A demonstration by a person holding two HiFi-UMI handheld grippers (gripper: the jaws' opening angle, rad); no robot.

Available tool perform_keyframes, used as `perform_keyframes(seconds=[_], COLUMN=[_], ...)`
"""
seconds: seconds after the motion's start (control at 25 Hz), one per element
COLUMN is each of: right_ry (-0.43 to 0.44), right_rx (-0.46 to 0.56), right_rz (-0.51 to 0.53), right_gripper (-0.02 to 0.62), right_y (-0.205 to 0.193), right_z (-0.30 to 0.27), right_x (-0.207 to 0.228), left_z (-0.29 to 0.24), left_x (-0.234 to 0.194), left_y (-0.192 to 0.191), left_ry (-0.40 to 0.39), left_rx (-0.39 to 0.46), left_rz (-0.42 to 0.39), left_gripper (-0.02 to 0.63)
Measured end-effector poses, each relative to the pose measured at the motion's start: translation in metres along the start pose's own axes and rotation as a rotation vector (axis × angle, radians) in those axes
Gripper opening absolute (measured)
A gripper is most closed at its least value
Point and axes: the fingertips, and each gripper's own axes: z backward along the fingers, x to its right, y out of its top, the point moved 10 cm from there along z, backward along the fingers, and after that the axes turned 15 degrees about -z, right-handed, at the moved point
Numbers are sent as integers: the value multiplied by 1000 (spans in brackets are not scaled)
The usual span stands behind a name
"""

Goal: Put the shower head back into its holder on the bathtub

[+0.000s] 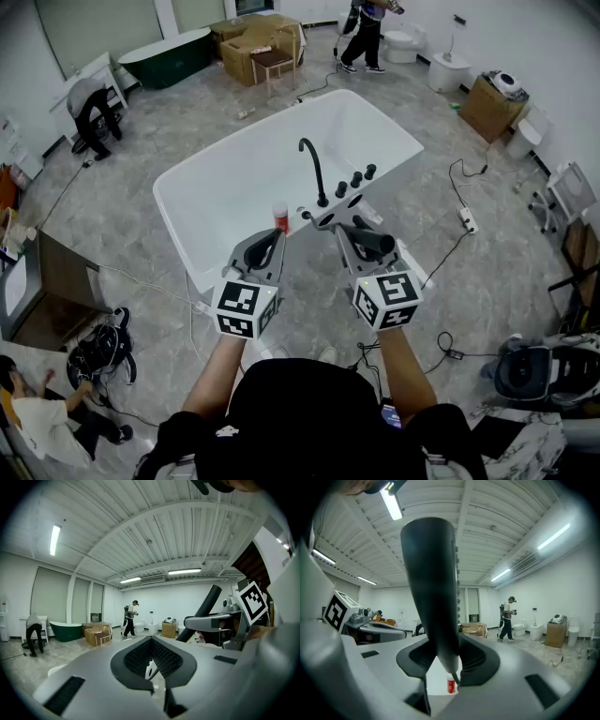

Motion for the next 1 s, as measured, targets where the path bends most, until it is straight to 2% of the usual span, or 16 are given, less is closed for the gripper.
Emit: perform_keyframes(seconds=[0.44,1.0], right_ry=[40,105], right_rx=[-3,-19], right_rz=[-10,-5], right_gripper=[143,143], right_y=[-2,-5], right_z=[5,23], right_x=[21,58], left_z=[-16,-22], left_x=[19,67], left_y=[1,-7], left_ry=[14,84], left_rx=[-17,-50], left_rz=[6,4], left_gripper=[14,14])
